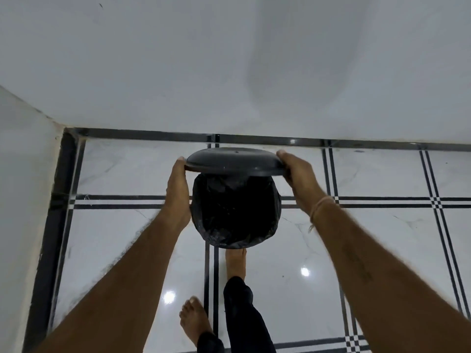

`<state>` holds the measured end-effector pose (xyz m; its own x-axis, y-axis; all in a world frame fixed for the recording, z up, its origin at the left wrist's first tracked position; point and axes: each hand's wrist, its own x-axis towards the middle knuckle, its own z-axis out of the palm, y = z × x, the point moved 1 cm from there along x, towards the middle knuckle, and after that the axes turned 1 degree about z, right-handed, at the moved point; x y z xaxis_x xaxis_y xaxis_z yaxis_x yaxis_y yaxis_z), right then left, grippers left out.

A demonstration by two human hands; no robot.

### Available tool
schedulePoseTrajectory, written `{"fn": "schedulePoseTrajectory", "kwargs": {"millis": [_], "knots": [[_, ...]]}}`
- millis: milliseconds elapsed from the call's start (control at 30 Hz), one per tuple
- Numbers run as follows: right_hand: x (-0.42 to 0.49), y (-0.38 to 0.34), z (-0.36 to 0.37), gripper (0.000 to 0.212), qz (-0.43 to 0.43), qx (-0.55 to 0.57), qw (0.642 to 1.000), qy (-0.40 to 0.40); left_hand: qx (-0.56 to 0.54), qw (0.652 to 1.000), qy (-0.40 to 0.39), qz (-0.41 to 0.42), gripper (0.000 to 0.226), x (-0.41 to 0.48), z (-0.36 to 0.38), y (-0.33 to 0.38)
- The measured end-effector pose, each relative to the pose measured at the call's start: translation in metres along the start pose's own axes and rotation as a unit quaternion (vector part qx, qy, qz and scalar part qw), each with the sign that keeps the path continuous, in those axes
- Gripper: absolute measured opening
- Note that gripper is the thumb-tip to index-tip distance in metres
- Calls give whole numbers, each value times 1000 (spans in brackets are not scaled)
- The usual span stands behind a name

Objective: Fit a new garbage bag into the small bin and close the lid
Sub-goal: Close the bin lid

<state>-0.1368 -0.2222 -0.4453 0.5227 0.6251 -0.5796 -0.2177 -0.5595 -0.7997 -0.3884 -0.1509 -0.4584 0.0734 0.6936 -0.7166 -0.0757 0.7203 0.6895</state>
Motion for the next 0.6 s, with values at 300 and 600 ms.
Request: {"fn": "schedulePoseTrajectory", "kwargs": {"millis": [300,600], "knots": [[-43,90,2,48,16,20,998,56,115,991,-17,65,46,-2,-27,-79],[-22,172,10,77,-43,-141,988,39,144,984,18,106,64,-4,-31,-166]]}}
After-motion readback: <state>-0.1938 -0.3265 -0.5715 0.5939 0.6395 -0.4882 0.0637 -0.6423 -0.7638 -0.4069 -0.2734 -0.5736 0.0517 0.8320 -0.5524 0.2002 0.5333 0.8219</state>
